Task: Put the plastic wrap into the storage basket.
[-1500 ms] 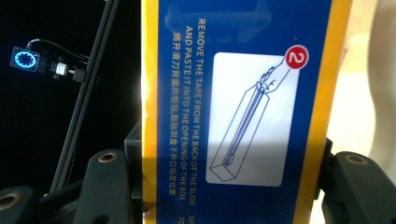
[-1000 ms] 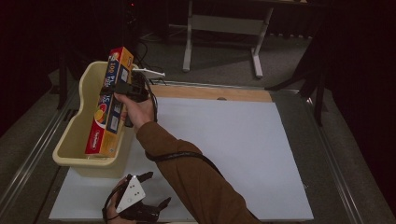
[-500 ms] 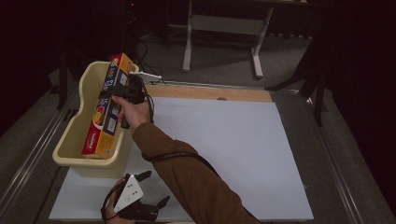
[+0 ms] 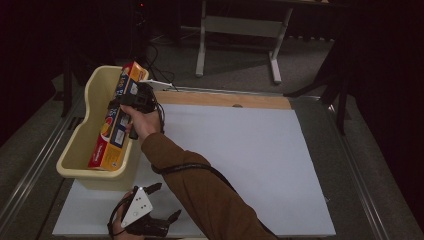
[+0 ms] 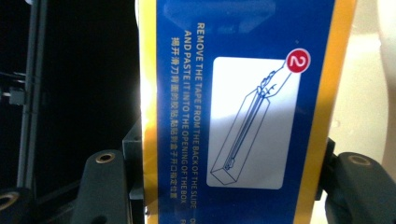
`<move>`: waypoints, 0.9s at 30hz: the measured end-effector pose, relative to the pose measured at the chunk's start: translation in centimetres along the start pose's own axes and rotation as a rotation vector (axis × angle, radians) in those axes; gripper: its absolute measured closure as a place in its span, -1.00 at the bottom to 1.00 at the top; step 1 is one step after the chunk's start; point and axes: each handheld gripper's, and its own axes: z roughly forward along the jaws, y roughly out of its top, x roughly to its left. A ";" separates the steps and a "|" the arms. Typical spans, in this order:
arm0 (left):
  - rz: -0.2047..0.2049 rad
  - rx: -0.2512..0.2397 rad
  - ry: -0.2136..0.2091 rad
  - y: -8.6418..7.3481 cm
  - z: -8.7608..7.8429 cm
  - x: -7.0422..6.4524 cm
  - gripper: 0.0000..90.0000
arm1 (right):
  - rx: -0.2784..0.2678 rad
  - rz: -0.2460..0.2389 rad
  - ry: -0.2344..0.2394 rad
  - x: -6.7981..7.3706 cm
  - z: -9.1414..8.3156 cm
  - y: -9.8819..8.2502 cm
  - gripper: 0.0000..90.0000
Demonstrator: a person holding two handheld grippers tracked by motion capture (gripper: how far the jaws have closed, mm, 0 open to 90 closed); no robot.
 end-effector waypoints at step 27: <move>-0.001 0.001 0.004 0.0 0.0 -0.1 -0.89 | -0.025 -0.156 -0.145 1.1 -0.3 -0.3 -0.52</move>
